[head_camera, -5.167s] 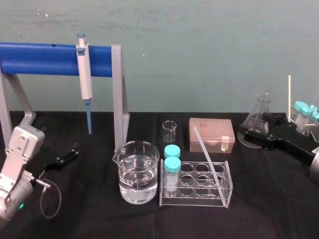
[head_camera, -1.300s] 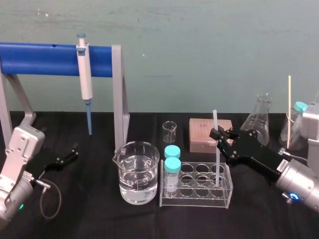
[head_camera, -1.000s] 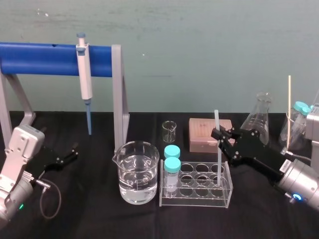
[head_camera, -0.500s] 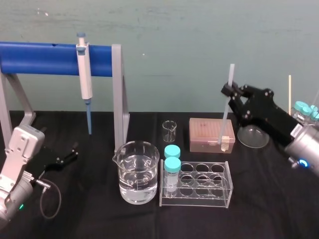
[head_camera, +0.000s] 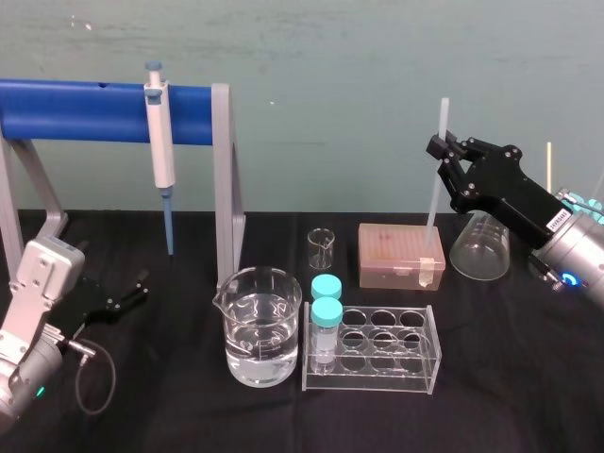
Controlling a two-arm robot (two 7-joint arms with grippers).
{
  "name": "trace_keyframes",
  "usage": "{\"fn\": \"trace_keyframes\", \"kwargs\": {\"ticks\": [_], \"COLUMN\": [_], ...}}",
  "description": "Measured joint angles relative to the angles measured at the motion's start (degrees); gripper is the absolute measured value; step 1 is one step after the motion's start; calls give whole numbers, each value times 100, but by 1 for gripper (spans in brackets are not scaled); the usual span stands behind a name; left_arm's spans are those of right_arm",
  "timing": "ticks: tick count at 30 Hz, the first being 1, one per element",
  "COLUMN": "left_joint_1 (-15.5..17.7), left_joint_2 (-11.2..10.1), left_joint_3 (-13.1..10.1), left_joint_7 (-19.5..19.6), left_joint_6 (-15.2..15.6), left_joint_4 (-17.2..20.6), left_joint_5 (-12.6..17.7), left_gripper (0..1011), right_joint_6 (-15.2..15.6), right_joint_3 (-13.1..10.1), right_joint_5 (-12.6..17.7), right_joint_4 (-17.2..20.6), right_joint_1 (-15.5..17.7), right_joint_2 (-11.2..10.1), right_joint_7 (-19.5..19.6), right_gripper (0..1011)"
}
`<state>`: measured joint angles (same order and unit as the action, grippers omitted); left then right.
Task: Pick up the stirring rod with one hand, then place it down.
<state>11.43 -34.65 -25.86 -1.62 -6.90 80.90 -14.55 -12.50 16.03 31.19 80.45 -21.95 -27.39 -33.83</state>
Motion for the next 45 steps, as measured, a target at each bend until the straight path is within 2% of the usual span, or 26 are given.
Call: {"fn": "trace_keyframes", "kwargs": {"ticks": [14,23,45], "left_joint_1": [0,0,0], "left_joint_2": [0,0,0], "left_joint_3": [0,0,0], "left_joint_7": [0,0,0], "left_joint_6": [0,0,0], "left_joint_4": [0,0,0], "left_joint_5": [0,0,0], "left_gripper": [1000,1000,1000], "right_joint_6": [93,100,70], "right_joint_3": [17,62,108], "right_joint_5": [394,478,515], "right_joint_4": [52,85,137], "right_joint_1": [-7,7,30], "right_joint_2": [-147,-230,-274], "right_joint_7": [-531,-577,-540], "right_gripper": [69,69,69]}}
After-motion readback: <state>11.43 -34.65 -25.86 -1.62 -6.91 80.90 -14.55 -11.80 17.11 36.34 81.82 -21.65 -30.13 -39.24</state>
